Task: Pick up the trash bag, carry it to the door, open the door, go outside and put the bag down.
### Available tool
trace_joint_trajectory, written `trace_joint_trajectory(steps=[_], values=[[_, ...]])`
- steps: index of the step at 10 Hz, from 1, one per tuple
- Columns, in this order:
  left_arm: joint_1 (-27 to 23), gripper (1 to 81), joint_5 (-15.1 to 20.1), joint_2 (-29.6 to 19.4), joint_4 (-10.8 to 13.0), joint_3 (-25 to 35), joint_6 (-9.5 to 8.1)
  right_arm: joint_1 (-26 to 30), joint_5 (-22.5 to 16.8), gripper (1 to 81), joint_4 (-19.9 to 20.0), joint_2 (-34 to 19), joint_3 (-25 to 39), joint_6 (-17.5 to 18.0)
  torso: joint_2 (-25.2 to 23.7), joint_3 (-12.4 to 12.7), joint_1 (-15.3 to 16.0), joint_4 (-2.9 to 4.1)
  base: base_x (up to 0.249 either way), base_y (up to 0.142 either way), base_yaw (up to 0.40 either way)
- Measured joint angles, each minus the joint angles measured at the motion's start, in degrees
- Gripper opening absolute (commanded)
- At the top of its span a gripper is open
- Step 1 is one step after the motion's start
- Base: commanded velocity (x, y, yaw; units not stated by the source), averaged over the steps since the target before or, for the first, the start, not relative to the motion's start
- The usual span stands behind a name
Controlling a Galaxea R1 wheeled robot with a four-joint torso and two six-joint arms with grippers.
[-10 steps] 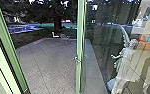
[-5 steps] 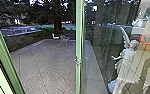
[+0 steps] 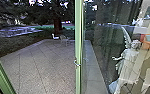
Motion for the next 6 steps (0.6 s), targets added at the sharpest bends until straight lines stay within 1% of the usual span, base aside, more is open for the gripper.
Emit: trace_joint_trajectory(steps=[2, 4, 6], values=[[0.8, 1.0, 0.3, 0.1, 0.0, 0.1, 0.0, -0.8, -0.1, 81.1, 0.0, -0.1, 0.0, 0.0, -0.1, 0.0, -0.2, 0.0, 0.092, 0.0, 0.0], [0.1, 1.0, 0.1, 0.0, 0.0, 0.0, 0.0, 0.2, 0.4, 81.1, 0.0, 0.1, 0.0, 0.0, 0.0, 0.0, -0.1, 0.0, 0.092, 0.0, 0.0], [0.1, 1.0, 0.2, 0.3, 0.0, 0.2, 0.02, -0.5, -0.1, 81.1, 0.0, -0.1, -0.2, 0.0, 0.0, 0.0, -0.1, 0.0, 0.092, 0.0, 0.0]])
